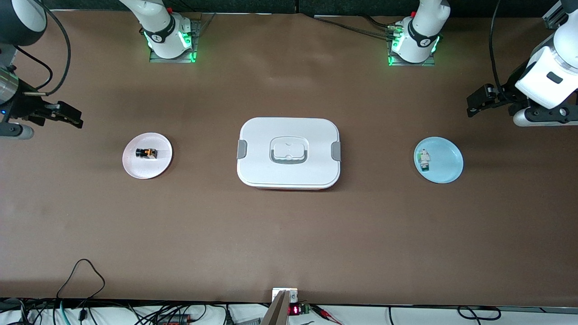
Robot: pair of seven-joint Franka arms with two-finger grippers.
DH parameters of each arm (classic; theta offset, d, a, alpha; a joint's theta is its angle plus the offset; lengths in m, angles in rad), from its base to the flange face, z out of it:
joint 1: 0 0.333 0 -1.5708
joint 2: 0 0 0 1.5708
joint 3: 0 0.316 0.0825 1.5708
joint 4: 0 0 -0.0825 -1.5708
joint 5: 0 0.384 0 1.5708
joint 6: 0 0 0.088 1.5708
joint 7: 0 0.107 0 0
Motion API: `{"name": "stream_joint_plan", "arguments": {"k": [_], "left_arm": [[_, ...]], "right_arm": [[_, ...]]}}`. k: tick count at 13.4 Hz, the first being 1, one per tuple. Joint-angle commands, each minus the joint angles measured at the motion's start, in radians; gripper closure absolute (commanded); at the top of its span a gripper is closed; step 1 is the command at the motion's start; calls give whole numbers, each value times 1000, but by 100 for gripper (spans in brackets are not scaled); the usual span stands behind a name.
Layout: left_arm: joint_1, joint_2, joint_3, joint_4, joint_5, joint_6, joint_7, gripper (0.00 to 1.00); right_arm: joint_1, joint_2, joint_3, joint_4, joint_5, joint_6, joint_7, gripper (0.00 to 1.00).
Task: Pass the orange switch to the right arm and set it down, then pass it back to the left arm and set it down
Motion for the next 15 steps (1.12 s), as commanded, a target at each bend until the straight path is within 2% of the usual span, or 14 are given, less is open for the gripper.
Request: {"name": "stream_joint_plan", "arguments": {"k": [1, 5, 11, 15], "left_arm": [[4, 1, -1, 9, 14, -5, 25, 0], [4, 3, 0, 9, 14, -5, 28, 0], [4, 1, 0, 10, 14, -5, 29, 0], [4, 3, 0, 10, 14, -5, 29, 0]], "right_arm": [[-9, 9, 3, -1, 13, 4, 4, 0], [-11, 36, 3, 2, 5, 3, -9, 0], [6, 183, 4, 2, 8, 114, 11, 0], [9, 340, 4, -3, 10, 251, 11, 0]]}}
